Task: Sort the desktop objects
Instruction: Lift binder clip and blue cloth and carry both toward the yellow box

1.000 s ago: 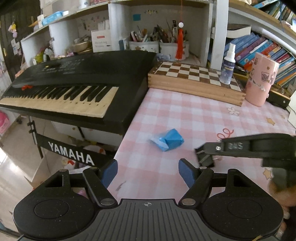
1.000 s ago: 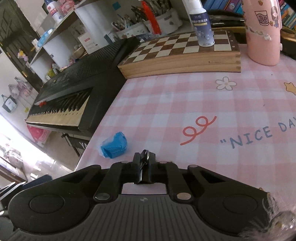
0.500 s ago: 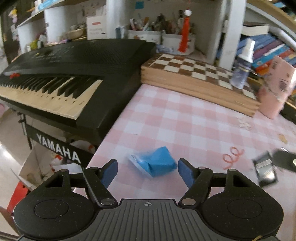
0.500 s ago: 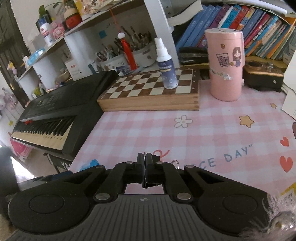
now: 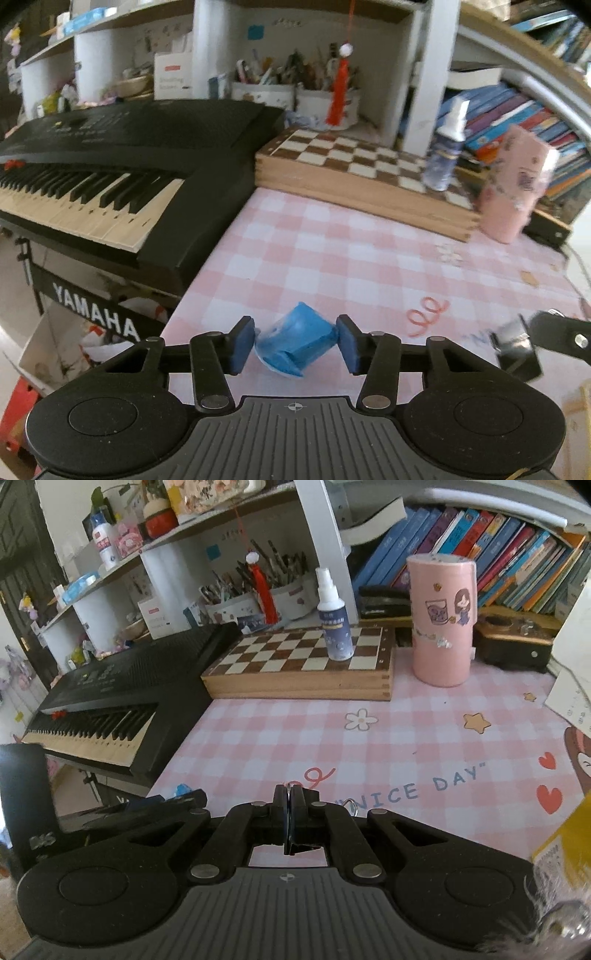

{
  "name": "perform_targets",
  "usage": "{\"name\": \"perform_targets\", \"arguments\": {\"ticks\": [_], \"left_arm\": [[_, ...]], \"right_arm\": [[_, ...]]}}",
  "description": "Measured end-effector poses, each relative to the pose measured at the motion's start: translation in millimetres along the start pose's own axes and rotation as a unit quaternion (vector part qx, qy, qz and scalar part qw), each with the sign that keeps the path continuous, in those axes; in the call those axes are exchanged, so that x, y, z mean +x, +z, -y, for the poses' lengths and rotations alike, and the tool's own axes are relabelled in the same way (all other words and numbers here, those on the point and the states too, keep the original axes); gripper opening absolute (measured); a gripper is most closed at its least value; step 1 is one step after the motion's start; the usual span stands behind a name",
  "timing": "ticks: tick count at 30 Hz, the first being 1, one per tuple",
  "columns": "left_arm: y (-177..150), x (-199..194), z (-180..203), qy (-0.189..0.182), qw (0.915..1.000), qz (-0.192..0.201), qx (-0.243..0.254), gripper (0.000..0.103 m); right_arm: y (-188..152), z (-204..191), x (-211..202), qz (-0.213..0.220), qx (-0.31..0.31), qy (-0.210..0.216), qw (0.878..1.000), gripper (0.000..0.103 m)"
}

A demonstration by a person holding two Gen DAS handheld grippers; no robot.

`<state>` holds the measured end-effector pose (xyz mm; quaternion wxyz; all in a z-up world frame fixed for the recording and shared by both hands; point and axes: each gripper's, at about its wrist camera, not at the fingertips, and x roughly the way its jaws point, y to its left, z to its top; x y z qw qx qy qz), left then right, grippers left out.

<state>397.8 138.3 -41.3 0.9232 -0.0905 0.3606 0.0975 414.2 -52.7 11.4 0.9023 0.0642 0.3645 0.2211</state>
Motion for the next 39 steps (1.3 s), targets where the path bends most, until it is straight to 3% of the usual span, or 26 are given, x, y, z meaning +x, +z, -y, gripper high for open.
{"name": "perform_targets", "arguments": {"ticks": [10, 19, 30, 39], "left_arm": [[-33, -72, -11, -0.068, 0.9973, -0.001, -0.029, 0.047], [-52, -146, -31, -0.104, 0.9922, 0.033, -0.061, 0.047], [-85, -203, -41, -0.130, 0.9896, 0.054, -0.030, 0.047], [-120, -238, -53, -0.147, 0.9880, 0.042, -0.020, 0.048]], "right_arm": [[-15, -4, -36, 0.012, -0.002, -0.023, 1.000, 0.002], [-43, -12, -90, 0.022, -0.038, -0.030, 0.999, 0.002], [-85, -47, -150, 0.025, -0.062, -0.014, 0.998, 0.002], [-129, -68, -187, 0.028, -0.053, -0.027, 0.998, 0.002]]}}
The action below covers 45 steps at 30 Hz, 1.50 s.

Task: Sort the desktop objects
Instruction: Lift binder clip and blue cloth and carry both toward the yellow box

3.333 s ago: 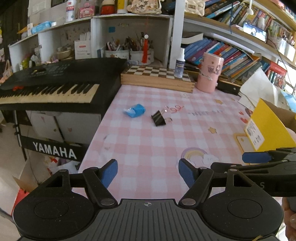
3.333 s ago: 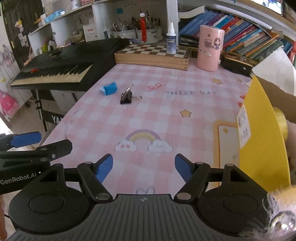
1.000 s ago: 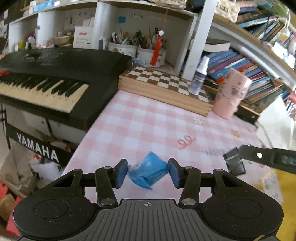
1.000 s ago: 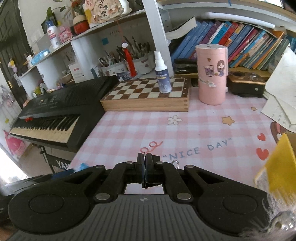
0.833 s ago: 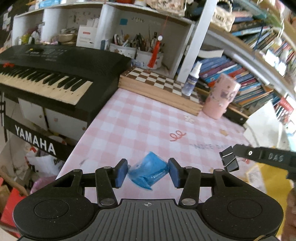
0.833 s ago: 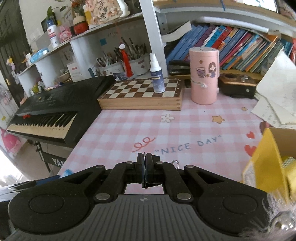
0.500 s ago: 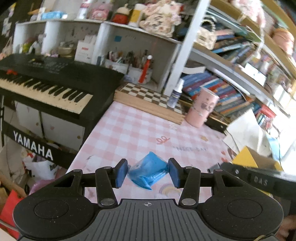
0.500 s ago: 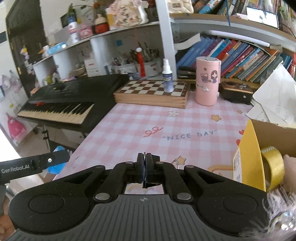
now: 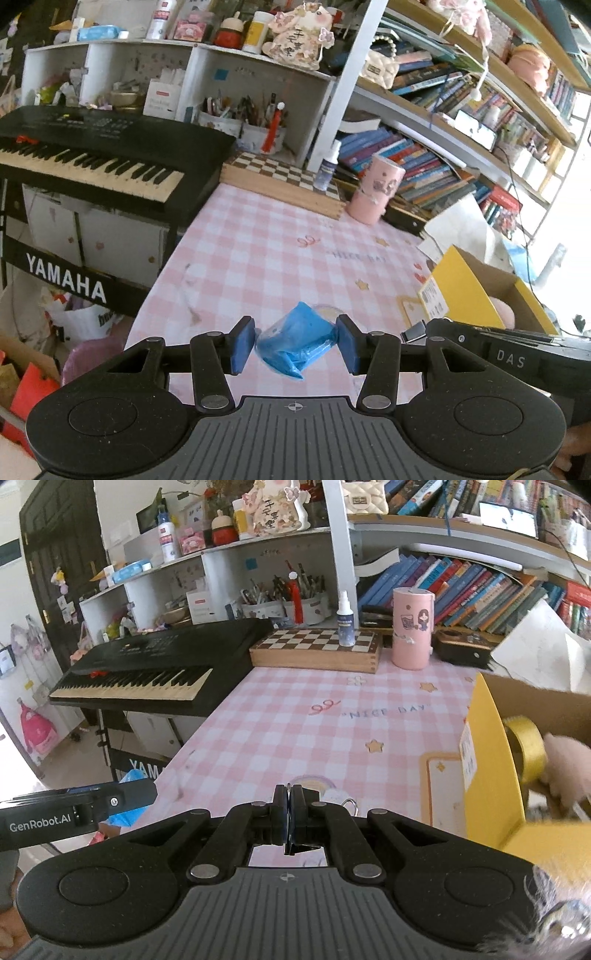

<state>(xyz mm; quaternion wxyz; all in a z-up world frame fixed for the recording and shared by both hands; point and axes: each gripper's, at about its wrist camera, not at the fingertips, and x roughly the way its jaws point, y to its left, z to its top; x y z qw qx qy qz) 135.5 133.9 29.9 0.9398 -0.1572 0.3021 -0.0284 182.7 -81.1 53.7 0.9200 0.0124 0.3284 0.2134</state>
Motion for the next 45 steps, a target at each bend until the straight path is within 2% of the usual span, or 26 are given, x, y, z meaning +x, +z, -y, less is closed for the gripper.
{"name": "perform_targets", "arguments": {"ticks": [7, 13, 21, 35, 39, 45], "left_arm": [[-26, -19, -1, -0.016, 0.9996, -0.023, -0.006, 0.047], [-41, -24, 11, -0.050, 0.9975, -0.048, 0.015, 0.047], [-50, -20, 39, -0.102, 0.9915, -0.066, 0.048, 0.047], [-56, 6, 113, -0.171, 0.9742, -0.094, 0.114, 0.047], [-56, 14, 130, -0.178, 0.9723, -0.096, 0.119, 0.047], [-57, 27, 157, -0.183, 0.9714, -0.094, 0.119, 0.047]], "right_arm": [[-39, -8, -31, -0.009, 0.029, -0.014, 0.999, 0.002], [-72, -3, -56, -0.023, 0.067, -0.046, 0.996, 0.002], [-93, 14, -87, -0.024, 0.110, -0.096, 0.989, 0.002], [-112, 64, -123, -0.015, 0.172, -0.167, 0.971, 0.002], [-112, 84, -128, -0.016, 0.188, -0.180, 0.965, 0.002], [-107, 114, -132, -0.023, 0.186, -0.186, 0.965, 0.002]]}}
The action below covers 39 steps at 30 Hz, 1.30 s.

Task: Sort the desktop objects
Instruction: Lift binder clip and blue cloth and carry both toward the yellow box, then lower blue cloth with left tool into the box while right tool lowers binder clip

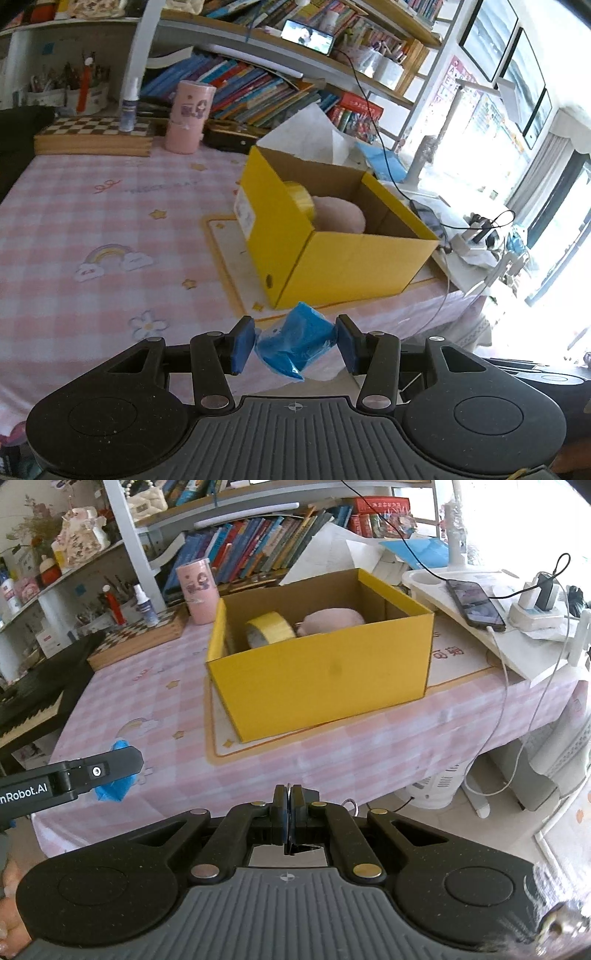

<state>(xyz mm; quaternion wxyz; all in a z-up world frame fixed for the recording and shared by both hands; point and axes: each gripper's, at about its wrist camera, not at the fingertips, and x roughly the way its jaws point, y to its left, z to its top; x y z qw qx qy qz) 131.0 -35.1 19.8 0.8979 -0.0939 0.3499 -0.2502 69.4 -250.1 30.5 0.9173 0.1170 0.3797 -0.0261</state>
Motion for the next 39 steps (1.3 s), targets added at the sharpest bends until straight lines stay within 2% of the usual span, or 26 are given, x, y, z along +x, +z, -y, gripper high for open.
{"name": "perform_targets", "arguments": {"ticks": [8, 14, 18, 23, 29, 31, 39], "left_arm": [[22, 30, 41, -0.003, 0.9990, 0.027, 0.037, 0.047], [51, 57, 67, 0.001, 0.9970, 0.062, 0.045, 0.047], [72, 85, 81, 0.019, 0.9952, 0.080, 0.053, 0.047], [84, 133, 89, 0.065, 0.9946, 0.057, 0.058, 0.047], [80, 178, 89, 0.118, 0.9884, 0.007, 0.095, 0.047], [80, 185, 92, 0.122, 0.9859, -0.003, 0.114, 0.047], [82, 202, 91, 0.121, 0.9866, -0.030, 0.105, 0.048]], "right_arm": [[33, 34, 12, 0.009, -0.010, 0.003, 1.000, 0.002], [75, 60, 14, 0.061, -0.026, 0.018, 0.998, 0.002], [111, 76, 20, 0.098, -0.032, 0.039, 0.994, 0.002], [150, 88, 42, 0.116, -0.051, 0.047, 0.991, 0.002], [174, 91, 75, 0.104, -0.074, 0.070, 0.989, 0.002], [178, 90, 86, 0.094, -0.078, 0.079, 0.989, 0.002], [179, 84, 132, 0.031, -0.114, 0.099, 0.988, 0.002]]}}
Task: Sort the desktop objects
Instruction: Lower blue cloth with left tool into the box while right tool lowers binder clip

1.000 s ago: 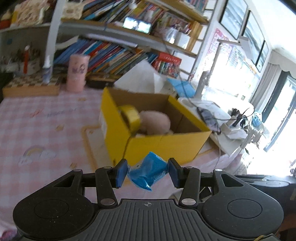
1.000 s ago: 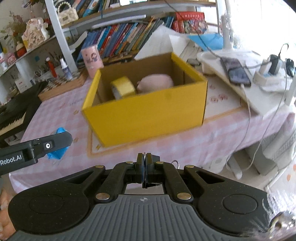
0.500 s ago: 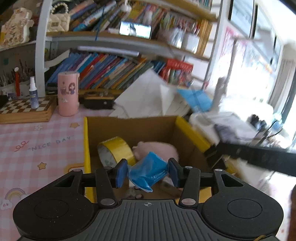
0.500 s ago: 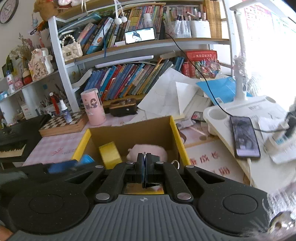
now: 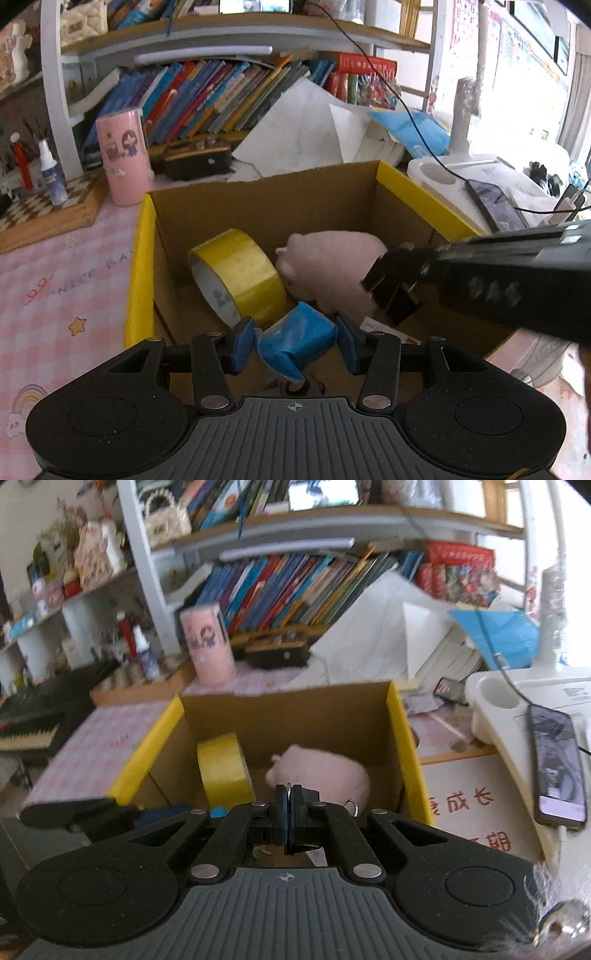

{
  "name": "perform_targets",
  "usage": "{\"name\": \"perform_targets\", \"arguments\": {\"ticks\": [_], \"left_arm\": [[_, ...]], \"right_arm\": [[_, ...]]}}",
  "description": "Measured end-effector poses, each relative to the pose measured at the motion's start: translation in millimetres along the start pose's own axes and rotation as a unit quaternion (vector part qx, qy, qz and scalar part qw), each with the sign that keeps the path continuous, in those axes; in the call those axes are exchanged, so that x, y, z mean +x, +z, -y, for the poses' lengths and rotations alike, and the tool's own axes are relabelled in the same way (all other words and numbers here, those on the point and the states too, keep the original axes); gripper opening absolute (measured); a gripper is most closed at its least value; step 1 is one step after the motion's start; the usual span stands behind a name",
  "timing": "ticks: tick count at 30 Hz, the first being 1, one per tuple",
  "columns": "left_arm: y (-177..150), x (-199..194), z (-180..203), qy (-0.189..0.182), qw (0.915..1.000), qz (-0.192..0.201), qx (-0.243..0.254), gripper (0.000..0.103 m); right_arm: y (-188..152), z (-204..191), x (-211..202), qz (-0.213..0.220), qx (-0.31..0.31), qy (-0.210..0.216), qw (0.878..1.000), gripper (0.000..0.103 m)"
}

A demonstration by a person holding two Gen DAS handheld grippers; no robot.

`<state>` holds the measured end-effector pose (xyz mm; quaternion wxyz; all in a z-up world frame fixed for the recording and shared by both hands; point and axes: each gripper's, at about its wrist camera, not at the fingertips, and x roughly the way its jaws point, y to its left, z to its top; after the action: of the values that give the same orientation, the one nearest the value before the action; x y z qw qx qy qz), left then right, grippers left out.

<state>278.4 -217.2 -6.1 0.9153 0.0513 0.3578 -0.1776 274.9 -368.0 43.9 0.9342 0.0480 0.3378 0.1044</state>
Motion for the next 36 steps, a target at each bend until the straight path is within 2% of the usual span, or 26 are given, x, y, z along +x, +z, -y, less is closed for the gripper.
{"name": "perform_targets", "arguments": {"ticks": [5, 10, 14, 16, 21, 26, 27, 29, 31, 36], "left_arm": [[1, 11, -1, -0.010, 0.9998, -0.012, -0.015, 0.050], [2, 9, 3, 0.009, 0.9999, -0.007, -0.005, 0.053], [0, -20, 9, 0.020, 0.9988, 0.042, 0.015, 0.065], [-4, -39, 6, 0.026, 0.9974, 0.066, 0.010, 0.066], [-16, -82, -18, 0.067, 0.9918, 0.097, -0.049, 0.072], [-35, -114, -52, 0.133, 0.9762, 0.114, -0.127, 0.073], [-38, -118, -58, 0.144, 0.9734, 0.114, -0.137, 0.073], [-45, -126, -66, 0.159, 0.9690, 0.113, -0.152, 0.073], [-52, -132, -72, 0.165, 0.9664, 0.111, -0.163, 0.073], [-69, -149, -74, 0.160, 0.9663, 0.113, -0.167, 0.073]], "right_arm": [[-5, 5, 26, -0.050, -0.012, -0.002, 0.999, 0.002], [-5, 15, 41, -0.082, 0.004, 0.007, 0.997, 0.002], [-2, 19, 46, -0.093, 0.021, 0.022, 0.995, 0.002], [0, 20, 47, -0.096, 0.035, 0.030, 0.994, 0.002], [0, 10, 44, -0.100, 0.040, 0.059, 0.992, 0.002], [-9, -2, 46, -0.100, 0.026, 0.045, 0.994, 0.004], [-11, -2, 44, -0.094, 0.028, 0.038, 0.994, 0.007], [-13, -3, 39, -0.077, 0.028, 0.024, 0.996, 0.020], [-14, -7, 28, -0.056, 0.027, 0.011, 0.998, 0.039], [-22, -21, -3, -0.008, 0.010, -0.015, 1.000, 0.046]]}}
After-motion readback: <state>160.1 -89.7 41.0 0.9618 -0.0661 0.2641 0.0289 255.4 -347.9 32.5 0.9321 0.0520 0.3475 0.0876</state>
